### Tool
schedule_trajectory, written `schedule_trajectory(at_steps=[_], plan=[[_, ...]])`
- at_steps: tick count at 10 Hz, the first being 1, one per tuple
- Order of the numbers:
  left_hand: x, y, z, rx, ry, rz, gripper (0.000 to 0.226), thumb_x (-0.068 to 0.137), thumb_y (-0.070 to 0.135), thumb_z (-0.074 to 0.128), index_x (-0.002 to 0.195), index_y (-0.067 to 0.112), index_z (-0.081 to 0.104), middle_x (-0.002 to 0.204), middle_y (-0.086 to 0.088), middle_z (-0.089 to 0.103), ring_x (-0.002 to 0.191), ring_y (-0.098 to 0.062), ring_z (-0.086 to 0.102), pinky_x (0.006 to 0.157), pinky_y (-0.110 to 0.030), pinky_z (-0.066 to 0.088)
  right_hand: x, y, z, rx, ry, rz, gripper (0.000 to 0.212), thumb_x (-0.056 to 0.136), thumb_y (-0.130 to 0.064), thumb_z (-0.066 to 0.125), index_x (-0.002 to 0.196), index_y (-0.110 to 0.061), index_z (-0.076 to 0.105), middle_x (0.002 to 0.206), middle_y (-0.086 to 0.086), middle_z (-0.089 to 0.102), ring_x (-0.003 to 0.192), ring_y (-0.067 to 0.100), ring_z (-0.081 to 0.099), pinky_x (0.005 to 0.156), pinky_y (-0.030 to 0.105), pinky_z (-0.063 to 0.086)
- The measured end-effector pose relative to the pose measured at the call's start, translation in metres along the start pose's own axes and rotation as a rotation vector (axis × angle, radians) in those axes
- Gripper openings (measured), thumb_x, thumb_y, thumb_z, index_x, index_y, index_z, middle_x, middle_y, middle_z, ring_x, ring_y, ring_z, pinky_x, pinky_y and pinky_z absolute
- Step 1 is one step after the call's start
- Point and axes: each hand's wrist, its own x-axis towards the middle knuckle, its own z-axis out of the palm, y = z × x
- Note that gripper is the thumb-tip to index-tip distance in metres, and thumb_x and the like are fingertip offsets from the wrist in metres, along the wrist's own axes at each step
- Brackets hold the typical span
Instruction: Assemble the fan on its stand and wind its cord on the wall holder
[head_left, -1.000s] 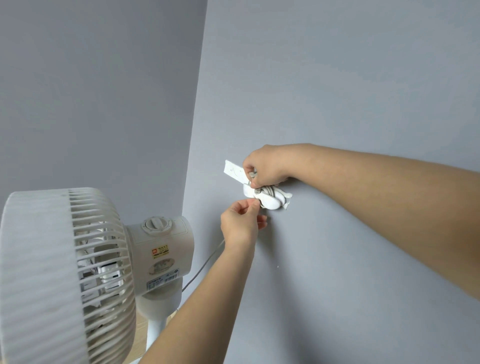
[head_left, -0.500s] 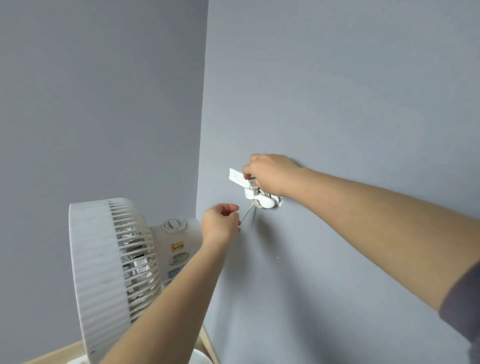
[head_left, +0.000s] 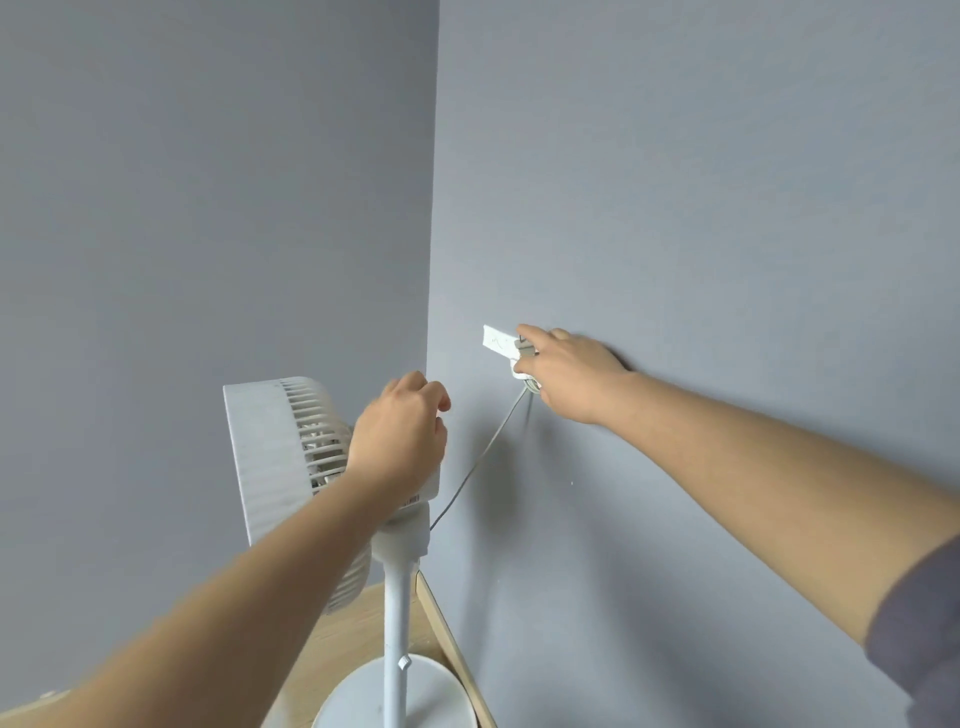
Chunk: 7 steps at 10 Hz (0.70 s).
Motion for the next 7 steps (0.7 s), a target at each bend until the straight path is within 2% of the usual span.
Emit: schedule_trajectory(at_steps=[1, 2, 3, 4, 5, 6, 7], plan=[[-0.008, -0.017, -0.017, 0.229, 0.018, 0.046, 0.022, 0.085, 0.012, 0.052, 0.103, 0.012, 0.065, 0.106, -0.005, 0.060, 0.100, -0.028, 0.055, 0.081, -0.035, 0.040, -0.012, -0.003, 0.009, -0.045, -0.007, -0.011, 0.043, 0.090, -0.012, 0.050, 0.131, -0.026, 0.053, 0.161, 0.008, 0.005, 0.130, 0.029, 0.041, 0.098, 0.037, 0.042], [-0.015, -0.036, -0.027, 0.342, 0.040, 0.020, 0.020, 0.087, 0.021, 0.054, 0.097, 0.009, 0.066, 0.101, -0.009, 0.063, 0.096, -0.031, 0.057, 0.086, -0.040, 0.041, -0.025, -0.004, 0.018, -0.124, -0.028, -0.017, 0.044, 0.091, -0.019, 0.048, 0.134, -0.027, 0.051, 0.162, 0.013, -0.001, 0.139, 0.030, 0.032, 0.107, 0.038, 0.034], [-0.023, -0.051, -0.033, 0.450, 0.033, -0.038, 0.029, 0.088, 0.031, 0.050, 0.100, 0.008, 0.063, 0.104, -0.011, 0.063, 0.102, -0.033, 0.056, 0.093, -0.045, 0.040, -0.035, -0.007, 0.028, -0.222, -0.052, -0.013, 0.041, 0.091, -0.023, 0.048, 0.132, -0.027, 0.054, 0.161, 0.018, 0.002, 0.143, 0.032, 0.022, 0.117, 0.042, 0.018], [-0.027, -0.057, -0.033, 0.532, -0.008, -0.157, 0.043, 0.090, 0.044, 0.040, 0.112, 0.011, 0.055, 0.122, -0.014, 0.054, 0.120, -0.032, 0.046, 0.103, -0.047, 0.030, -0.040, -0.012, 0.036, -0.279, -0.094, 0.010, 0.040, 0.090, -0.025, 0.049, 0.129, -0.028, 0.056, 0.161, 0.023, -0.002, 0.146, 0.036, 0.010, 0.119, 0.049, 0.007], [-0.025, -0.060, -0.031, 0.574, -0.033, -0.187, 0.047, 0.091, 0.048, 0.033, 0.118, 0.013, 0.053, 0.134, -0.015, 0.047, 0.127, -0.031, 0.038, 0.106, -0.047, 0.026, -0.042, -0.016, 0.032, -0.267, -0.098, 0.024, 0.040, 0.090, -0.027, 0.050, 0.130, -0.028, 0.055, 0.161, 0.022, -0.003, 0.147, 0.037, 0.008, 0.119, 0.050, 0.006], [-0.024, -0.062, -0.031, 0.558, -0.041, -0.192, 0.046, 0.091, 0.046, 0.034, 0.117, 0.015, 0.055, 0.135, -0.016, 0.047, 0.128, -0.031, 0.038, 0.106, -0.047, 0.024, -0.046, -0.019, 0.021, -0.117, -0.113, 0.043, 0.042, 0.092, -0.029, 0.048, 0.134, -0.028, 0.052, 0.162, 0.015, 0.006, 0.146, 0.031, 0.014, 0.118, 0.047, 0.009], [-0.024, -0.062, -0.031, 0.569, -0.025, -0.208, 0.045, 0.090, 0.045, 0.034, 0.116, 0.015, 0.056, 0.135, -0.017, 0.047, 0.128, -0.032, 0.037, 0.106, -0.048, 0.022, -0.050, -0.026, -0.007, 0.346, -0.012, 0.116, 0.040, 0.093, -0.029, 0.049, 0.132, -0.029, 0.054, 0.155, 0.000, 0.029, 0.141, 0.021, 0.031, 0.113, 0.042, 0.024]])
